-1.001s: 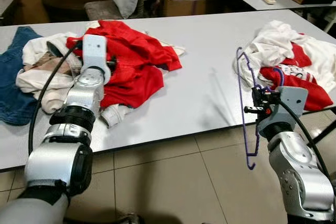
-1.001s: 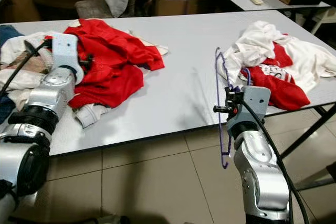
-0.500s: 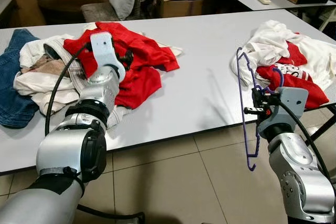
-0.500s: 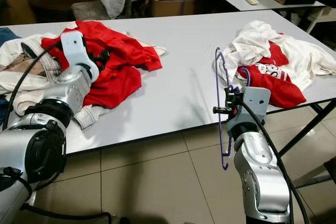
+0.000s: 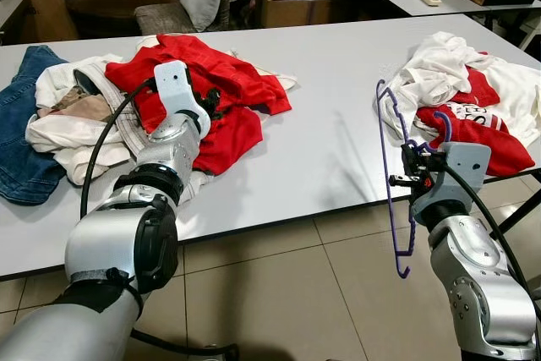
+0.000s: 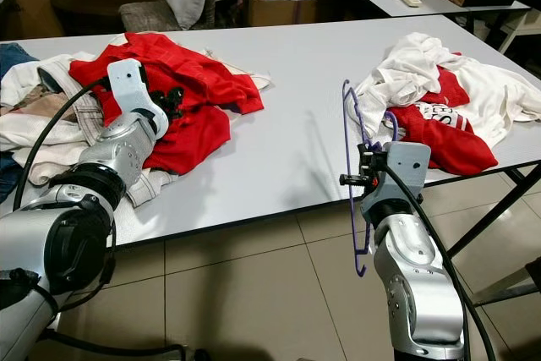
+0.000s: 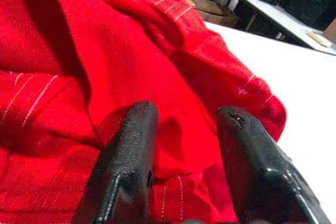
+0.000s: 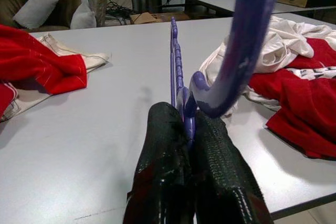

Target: Hang hanger

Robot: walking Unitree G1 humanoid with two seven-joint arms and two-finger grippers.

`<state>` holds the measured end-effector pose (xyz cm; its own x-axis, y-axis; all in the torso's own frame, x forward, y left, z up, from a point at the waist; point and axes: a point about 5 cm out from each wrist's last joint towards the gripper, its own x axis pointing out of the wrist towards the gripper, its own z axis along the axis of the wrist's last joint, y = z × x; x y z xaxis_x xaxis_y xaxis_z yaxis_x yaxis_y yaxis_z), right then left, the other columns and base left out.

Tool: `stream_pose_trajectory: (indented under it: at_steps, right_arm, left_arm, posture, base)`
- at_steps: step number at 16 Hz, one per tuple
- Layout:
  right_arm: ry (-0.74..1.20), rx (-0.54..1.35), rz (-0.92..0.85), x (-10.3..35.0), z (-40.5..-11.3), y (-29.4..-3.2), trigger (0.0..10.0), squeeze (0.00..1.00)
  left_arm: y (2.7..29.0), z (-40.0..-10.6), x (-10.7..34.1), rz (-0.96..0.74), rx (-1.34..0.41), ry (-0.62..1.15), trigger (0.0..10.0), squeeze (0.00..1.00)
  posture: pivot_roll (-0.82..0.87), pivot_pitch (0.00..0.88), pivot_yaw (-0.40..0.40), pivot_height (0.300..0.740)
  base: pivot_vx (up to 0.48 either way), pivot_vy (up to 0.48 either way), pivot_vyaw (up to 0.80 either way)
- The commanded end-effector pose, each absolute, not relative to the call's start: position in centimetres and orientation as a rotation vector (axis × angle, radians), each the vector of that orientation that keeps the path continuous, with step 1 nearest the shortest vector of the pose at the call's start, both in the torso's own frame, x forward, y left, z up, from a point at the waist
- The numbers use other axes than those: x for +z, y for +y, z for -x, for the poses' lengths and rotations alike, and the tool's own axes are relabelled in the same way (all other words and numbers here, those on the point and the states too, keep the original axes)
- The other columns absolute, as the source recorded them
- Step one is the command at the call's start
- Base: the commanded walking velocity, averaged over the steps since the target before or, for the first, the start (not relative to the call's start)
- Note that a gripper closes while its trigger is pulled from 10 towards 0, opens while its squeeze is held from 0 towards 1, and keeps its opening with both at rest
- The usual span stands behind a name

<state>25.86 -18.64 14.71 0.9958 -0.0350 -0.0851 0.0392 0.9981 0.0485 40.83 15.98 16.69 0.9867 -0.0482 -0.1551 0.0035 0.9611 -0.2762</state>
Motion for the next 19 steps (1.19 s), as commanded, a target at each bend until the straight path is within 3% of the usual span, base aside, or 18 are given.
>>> stream_pose_trajectory:
  at_steps: [1, 19]
  right_arm:
    - [0.072, -0.043, -0.042, 15.01, -25.75, -18.54, 10.0, 0.00]
    - [0.067, -0.012, -0.029, 15.15, -26.68, -17.90, 10.0, 0.00]
  left_arm:
    - [15.68, -41.07, 17.35, 0.281, -0.034, 0.146, 0.0, 0.00]
    - [15.82, -40.90, 16.93, 0.314, -0.047, 0.145, 0.0, 0.00]
  posture:
    - [-0.27, 0.000, 0.014, 0.740]
    - [-0.24, 0.000, -0.012, 0.740]
  base:
    - [0.000, 0.000, 0.00]
    - [0.000, 0.000, 0.00]
